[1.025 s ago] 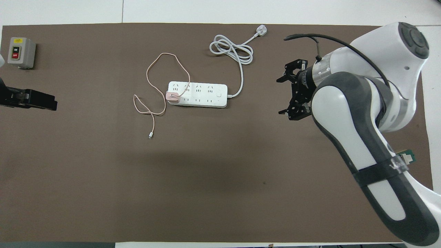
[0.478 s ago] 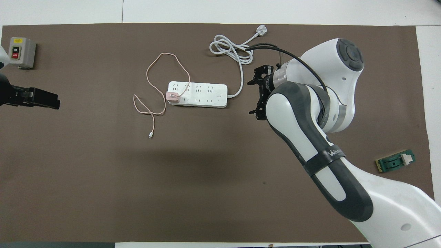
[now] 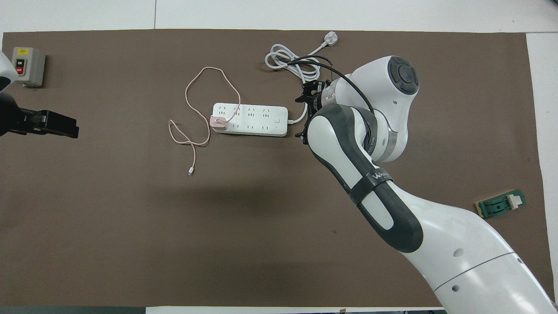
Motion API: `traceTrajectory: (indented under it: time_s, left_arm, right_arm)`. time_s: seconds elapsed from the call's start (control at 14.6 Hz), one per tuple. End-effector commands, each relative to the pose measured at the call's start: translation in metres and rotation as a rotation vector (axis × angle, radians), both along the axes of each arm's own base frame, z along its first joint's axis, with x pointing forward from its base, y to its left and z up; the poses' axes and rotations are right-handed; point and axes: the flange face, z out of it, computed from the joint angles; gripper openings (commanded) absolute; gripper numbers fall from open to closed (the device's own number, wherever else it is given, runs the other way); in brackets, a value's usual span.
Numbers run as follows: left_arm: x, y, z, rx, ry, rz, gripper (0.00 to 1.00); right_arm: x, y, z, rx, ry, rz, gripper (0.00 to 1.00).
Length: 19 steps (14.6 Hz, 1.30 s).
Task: Unplug charger and place it aside
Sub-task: 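Move the right gripper toward the far end of the white power strip, then lower the right gripper and grasp the power strip's far end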
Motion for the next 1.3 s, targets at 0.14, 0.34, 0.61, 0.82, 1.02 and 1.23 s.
traceTrajectory:
  time_s: [0.14, 0.34, 0.61, 0.82, 1.02, 1.23]
  left_arm:
    - [0.007, -0.003, -0.011, 0.015, 0.01, 0.005, 1.0]
    - [0.007, -0.006, -0.009, 0.014, 0.004, 0.0, 1.0]
    - [0.007, -0.005, -0.008, 0.014, 0.002, 0.0, 1.0]
    - [0.008, -0.001, -0.01, 0.014, 0.004, 0.008, 1.0]
    - [0.008, 0.002, -0.01, 0.014, 0.004, 0.012, 1.0]
    - [0.008, 0.003, -0.011, 0.014, 0.009, 0.014, 1.0]
  right_arm:
    - [0.013, 0.019, -0.022, 0.017, -0.041, -0.024, 1.0]
    - [0.015, 0.033, -0.025, 0.026, -0.089, 0.004, 1.0]
    - [0.011, 0.046, -0.048, 0.045, -0.09, 0.004, 1.0]
    - [0.003, 0.061, -0.05, 0.046, -0.097, 0.042, 1.0]
    - [-0.001, 0.065, -0.055, 0.041, -0.107, 0.057, 1.0]
    - [-0.003, 0.064, -0.058, 0.034, -0.119, 0.08, 1.0]
